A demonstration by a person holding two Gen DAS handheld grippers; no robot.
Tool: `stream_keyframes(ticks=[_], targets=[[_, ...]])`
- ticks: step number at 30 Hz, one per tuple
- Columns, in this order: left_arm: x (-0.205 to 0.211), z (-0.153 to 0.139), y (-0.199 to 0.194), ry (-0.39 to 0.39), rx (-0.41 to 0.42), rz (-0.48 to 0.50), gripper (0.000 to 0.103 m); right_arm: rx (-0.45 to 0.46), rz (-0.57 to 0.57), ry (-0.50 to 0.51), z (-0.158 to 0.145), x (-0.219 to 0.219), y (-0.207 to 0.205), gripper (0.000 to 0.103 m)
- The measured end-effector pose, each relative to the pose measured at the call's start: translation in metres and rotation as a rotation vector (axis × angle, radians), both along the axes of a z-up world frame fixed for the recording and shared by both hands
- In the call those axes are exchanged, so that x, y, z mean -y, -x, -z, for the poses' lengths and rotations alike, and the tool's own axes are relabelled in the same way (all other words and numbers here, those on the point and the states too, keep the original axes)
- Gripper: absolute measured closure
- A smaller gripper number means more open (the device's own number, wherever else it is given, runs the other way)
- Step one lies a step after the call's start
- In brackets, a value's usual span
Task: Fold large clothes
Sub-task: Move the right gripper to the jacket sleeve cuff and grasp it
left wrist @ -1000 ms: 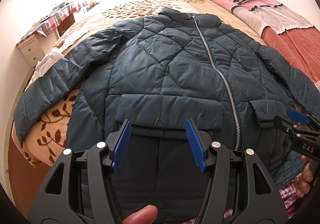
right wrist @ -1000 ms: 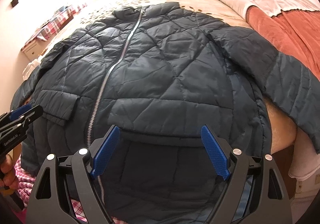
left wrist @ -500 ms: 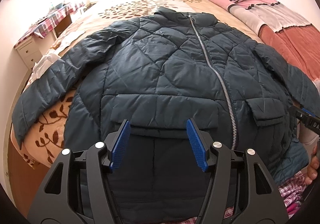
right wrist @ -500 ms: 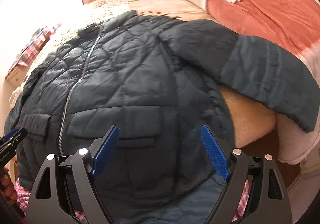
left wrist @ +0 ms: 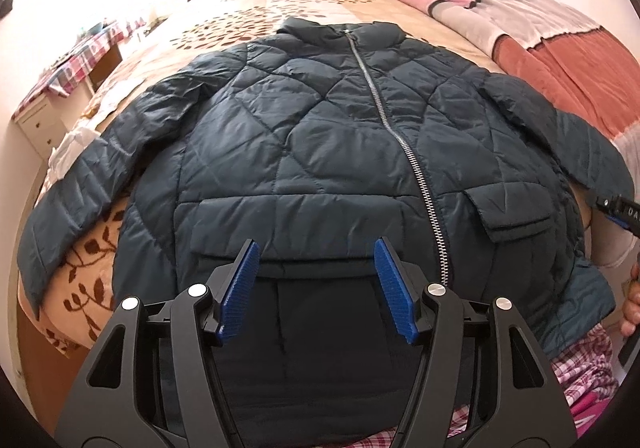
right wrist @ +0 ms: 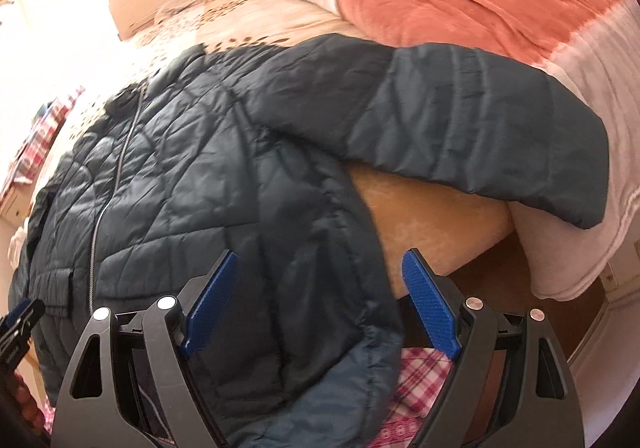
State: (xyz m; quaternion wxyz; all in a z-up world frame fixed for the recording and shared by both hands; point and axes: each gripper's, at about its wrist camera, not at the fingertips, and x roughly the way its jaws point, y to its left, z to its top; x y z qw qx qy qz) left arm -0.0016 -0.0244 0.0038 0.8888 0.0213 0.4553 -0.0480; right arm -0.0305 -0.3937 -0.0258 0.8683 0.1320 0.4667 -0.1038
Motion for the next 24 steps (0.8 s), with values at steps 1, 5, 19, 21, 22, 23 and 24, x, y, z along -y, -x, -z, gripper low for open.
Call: stream_keyframes(ticks=[1,5,19,21,22,23,24], targets=[[0.002,-0.001,-0.001,-0.008,0.005,0.01,0.043,0.0,0.01,-0.002,0.0,0.004,0.001,0.021],[0.008,-0.007,-0.005,-0.026,0.012,0.043,0.043,0.01,0.062,-0.018,0.0,0.024,0.002,0.021],[0.02,-0.029,-0.018,-0.019,0.055,0.058,0.042,0.026,0.302,-0.333,0.033,0.117,-0.006,0.042],[0.021,-0.026,-0.017,-0.021,0.047,0.059,0.042,0.041,0.329,-0.369,0.036,0.126,-0.008,0.044],[0.021,-0.025,-0.017,-0.021,0.043,0.059,0.042,0.055,0.353,-0.394,0.038,0.132,-0.009,0.044],[0.022,-0.023,-0.016,-0.021,0.037,0.061,0.042,0.067,0.369,-0.414,0.04,0.137,-0.01,0.044],[0.023,-0.022,-0.016,-0.022,0.033,0.063,0.042,0.076,0.384,-0.432,0.041,0.142,-0.01,0.044]])
